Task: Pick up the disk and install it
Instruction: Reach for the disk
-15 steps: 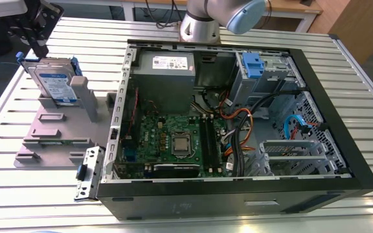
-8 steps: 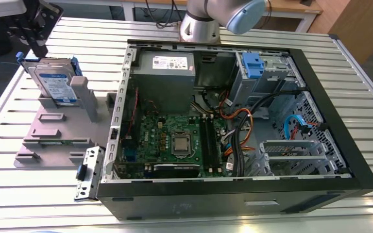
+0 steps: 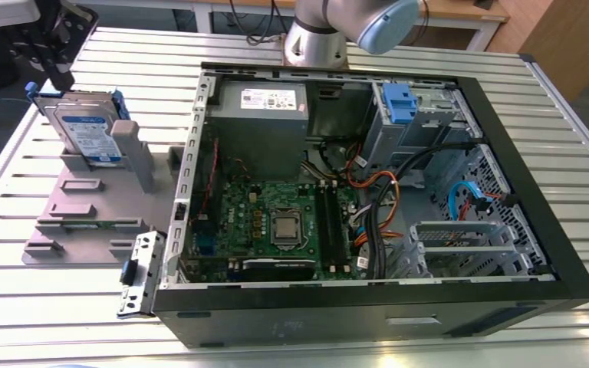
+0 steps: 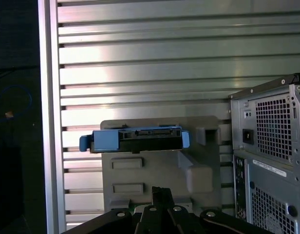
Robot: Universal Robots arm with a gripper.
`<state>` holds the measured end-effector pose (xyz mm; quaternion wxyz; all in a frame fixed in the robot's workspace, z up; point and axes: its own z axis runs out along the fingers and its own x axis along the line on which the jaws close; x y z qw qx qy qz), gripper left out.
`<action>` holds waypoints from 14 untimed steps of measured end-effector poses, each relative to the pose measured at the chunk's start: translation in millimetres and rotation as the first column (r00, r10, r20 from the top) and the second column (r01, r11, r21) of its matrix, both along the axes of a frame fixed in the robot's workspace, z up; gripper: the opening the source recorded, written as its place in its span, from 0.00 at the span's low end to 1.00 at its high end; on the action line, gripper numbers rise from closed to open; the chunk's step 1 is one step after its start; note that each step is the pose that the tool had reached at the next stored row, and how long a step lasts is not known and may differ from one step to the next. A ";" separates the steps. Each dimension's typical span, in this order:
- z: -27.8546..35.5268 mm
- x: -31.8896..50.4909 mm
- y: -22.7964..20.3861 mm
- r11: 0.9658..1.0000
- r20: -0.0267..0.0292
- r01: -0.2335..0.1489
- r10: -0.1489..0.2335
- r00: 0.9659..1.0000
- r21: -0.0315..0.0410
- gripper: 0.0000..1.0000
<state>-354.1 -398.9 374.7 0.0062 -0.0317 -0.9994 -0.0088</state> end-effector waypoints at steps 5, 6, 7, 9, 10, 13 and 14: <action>-0.2 -1.0 0.0 1.000 0.000 0.000 0.000 1.000 0.000 0.11; -0.2 -1.3 0.0 1.000 0.000 0.000 0.000 1.000 0.000 0.11; -0.3 -1.5 0.0 1.000 0.000 0.000 0.000 1.000 0.000 0.11; -0.4 -2.0 0.0 1.000 0.000 0.000 0.000 1.000 0.000 0.11; -0.4 -2.2 0.0 1.000 0.000 0.000 0.000 1.000 0.000 0.11; -0.5 -2.9 0.0 1.000 0.000 0.000 0.000 1.000 0.000 0.11; -0.6 -3.1 0.0 1.000 0.000 0.000 0.000 1.000 0.000 0.11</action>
